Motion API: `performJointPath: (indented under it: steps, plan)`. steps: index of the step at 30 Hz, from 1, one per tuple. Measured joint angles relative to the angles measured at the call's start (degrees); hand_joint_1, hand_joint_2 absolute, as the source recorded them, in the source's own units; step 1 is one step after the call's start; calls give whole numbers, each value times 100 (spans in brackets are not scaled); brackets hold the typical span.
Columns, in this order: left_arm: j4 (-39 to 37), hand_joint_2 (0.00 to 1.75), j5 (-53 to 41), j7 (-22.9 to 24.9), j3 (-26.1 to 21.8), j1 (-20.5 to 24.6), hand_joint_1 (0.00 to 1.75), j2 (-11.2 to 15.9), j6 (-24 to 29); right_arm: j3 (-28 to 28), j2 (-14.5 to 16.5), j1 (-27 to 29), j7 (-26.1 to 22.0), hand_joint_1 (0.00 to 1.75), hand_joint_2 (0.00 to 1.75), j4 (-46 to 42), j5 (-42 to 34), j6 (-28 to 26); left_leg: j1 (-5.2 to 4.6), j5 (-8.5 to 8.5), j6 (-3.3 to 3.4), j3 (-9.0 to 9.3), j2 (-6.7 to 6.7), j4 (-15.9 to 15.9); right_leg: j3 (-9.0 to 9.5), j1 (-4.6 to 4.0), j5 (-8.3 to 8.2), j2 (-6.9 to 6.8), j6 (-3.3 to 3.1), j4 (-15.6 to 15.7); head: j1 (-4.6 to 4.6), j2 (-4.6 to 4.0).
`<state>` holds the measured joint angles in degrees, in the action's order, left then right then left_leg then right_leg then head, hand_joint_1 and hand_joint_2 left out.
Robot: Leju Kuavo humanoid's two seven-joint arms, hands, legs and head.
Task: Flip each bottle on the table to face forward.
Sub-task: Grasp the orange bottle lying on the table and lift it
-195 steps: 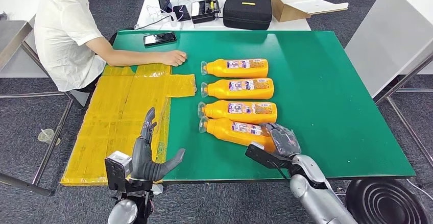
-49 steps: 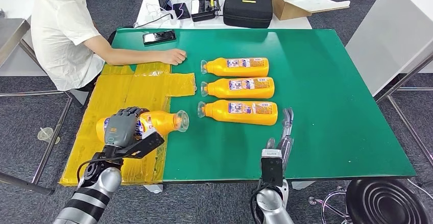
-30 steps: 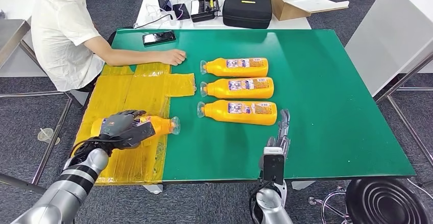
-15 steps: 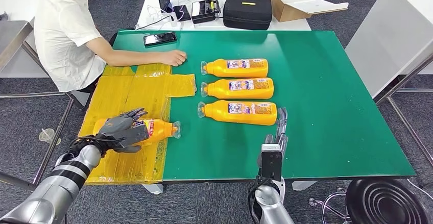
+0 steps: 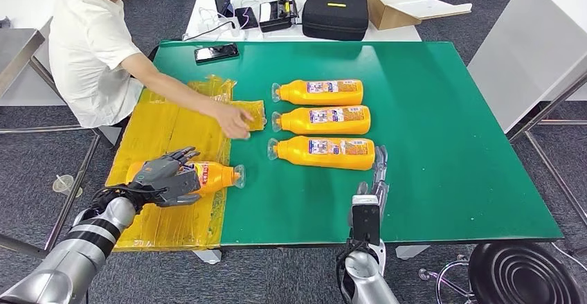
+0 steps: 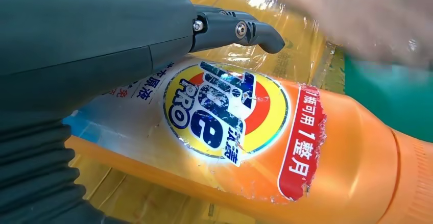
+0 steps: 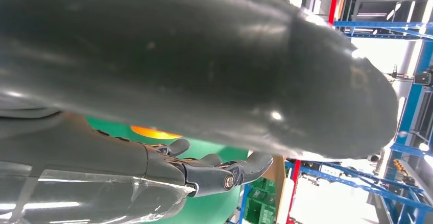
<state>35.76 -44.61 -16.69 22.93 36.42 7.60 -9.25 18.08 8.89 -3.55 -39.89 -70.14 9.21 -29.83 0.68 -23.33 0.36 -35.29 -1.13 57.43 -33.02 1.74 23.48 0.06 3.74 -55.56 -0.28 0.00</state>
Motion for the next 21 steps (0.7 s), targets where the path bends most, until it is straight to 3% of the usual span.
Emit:
performJointPath:
  steps: [9,13,21]
  plan:
    - [21,0,108,2,32,-17,0,11,141,54,-15,-21,0,0,0,44,148,-192,0,0,0,3,1,0,-1,0,0,0,0,-1,0,0]
    - [306,175,327,6,64,-215,0,-36,726,192,-101,-69,0,0,0,116,807,-499,0,0,0,0,8,2,-11,0,-1,2,-1,0,0,0]
    - [2297,175,812,-247,118,-1253,0,-426,1824,224,-199,-64,0,0,0,201,1149,-522,-5,-1,2,-26,-2,5,-29,6,1,0,2,1,1,0]
